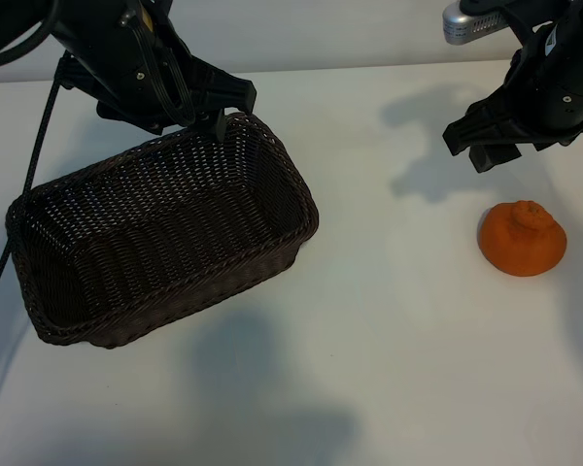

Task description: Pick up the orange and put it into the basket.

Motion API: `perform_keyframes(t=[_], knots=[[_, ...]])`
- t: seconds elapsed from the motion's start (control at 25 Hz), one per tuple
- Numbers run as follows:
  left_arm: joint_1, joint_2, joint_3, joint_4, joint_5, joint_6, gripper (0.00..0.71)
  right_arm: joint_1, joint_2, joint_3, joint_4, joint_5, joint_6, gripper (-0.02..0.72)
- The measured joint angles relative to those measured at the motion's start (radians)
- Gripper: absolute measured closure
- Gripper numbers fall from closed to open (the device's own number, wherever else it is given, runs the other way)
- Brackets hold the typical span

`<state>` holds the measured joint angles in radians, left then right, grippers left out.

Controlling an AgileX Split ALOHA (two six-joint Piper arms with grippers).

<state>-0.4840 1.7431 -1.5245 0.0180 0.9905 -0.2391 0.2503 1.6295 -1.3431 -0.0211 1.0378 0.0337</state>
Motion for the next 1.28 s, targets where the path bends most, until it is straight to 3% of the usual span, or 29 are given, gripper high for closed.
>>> perform_keyframes(t=[0.72, 1.28], knots=[[0.000, 0.000, 0.000, 0.000, 0.001, 0.000, 0.120, 0.000, 0.000, 0.000, 0.000, 0.000, 0.000, 0.129], [0.000, 0.000, 0.000, 0.000, -0.067, 0.000, 0.120, 0.000, 0.000, 0.000, 0.000, 0.000, 0.000, 0.129]])
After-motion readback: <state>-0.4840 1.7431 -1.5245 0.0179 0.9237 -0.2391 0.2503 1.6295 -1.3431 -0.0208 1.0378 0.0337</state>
